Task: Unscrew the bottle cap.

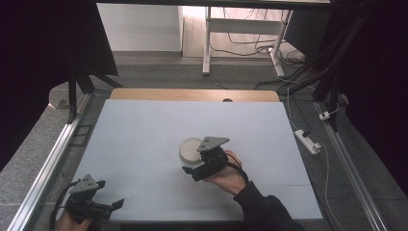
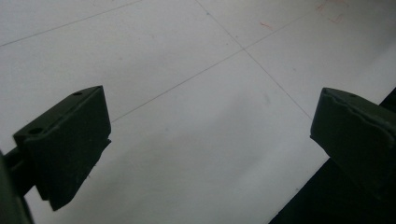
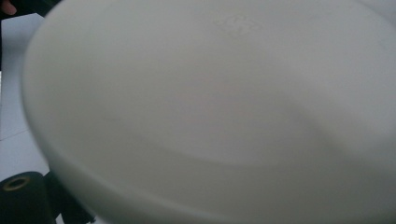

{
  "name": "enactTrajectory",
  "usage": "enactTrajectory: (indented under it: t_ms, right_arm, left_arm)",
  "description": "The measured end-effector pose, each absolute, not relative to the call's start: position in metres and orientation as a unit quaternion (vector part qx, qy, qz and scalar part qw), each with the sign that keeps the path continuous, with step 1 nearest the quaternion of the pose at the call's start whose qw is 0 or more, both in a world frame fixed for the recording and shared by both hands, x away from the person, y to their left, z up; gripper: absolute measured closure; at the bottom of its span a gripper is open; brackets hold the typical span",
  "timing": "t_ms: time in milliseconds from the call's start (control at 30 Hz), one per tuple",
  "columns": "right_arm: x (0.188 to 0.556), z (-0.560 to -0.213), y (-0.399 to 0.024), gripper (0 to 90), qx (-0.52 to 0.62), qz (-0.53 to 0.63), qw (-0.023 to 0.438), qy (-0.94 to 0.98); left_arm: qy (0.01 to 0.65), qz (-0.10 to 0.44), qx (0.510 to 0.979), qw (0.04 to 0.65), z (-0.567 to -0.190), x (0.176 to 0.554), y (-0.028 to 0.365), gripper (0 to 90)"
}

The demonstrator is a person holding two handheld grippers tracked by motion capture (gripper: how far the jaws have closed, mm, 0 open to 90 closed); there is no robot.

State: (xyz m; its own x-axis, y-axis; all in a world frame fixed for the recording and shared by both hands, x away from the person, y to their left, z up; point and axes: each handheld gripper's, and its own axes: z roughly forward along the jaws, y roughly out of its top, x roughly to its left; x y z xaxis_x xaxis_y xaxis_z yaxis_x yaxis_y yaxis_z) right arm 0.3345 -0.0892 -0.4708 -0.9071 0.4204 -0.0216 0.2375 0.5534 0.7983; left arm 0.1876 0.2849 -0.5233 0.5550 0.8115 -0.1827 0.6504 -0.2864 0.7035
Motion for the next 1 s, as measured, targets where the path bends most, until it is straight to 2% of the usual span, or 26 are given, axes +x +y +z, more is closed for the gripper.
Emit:
enactTrajectory:
  t_ms: [533,1000]
  right_arm:
    - [0.33,-0.47,-0.089,6.5,0.176,0.437,0.097,0.877]
    - [0.326,-0.468,-0.091,6.5,0.168,0.442,0.095,0.876]
  left_arm:
    - [0.392,0.108,0.8,0.442,-0.506,0.198,0.272,0.0]
    - [0.328,0.095,0.803,0.488,-0.48,0.227,0.237,0.0]
